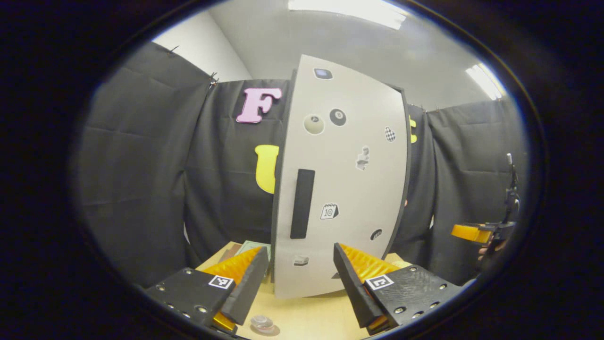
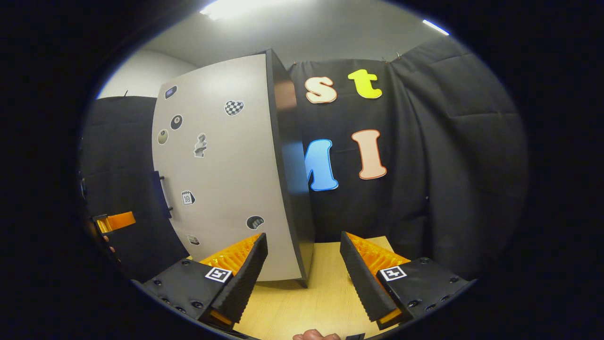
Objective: Open the cabinet door with the right hand, grasp the bottle in the cabinet with the left hand and place it on the coaster, then close the cabinet door with the right hand.
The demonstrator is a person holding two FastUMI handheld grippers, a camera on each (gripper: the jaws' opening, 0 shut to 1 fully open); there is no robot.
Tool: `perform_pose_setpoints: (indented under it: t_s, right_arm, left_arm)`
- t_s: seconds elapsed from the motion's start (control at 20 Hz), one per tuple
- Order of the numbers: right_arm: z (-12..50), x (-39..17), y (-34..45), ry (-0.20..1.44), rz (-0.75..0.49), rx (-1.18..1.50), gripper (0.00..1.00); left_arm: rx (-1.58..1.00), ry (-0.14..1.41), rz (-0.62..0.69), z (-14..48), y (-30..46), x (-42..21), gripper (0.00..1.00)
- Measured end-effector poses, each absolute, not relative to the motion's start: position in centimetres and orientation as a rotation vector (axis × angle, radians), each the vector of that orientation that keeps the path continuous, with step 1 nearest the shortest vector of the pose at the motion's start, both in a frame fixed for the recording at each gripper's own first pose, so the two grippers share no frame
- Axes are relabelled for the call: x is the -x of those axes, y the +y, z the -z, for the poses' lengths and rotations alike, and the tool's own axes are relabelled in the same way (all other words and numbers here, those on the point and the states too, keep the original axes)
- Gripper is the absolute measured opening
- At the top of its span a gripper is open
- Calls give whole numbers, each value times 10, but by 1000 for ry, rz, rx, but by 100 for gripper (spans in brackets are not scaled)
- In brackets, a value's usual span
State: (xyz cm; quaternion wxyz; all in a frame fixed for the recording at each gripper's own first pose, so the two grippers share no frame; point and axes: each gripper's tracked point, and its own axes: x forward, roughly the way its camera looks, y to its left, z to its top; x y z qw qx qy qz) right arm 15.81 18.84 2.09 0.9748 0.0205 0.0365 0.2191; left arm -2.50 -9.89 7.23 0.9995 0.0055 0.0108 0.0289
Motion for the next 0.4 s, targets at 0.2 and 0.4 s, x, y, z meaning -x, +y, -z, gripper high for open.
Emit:
perform_pose_setpoints:
  t_s: [0.2, 0.4]
  right_arm:
    - [-22, -159, 185, 56, -438, -48, 98]
    - [-25, -159, 183, 20, -427, -22, 98]
  left_arm:
    - [32, 14, -67, -69, -110, 26, 83]
    - [38, 13, -76, -61, -112, 20, 83]
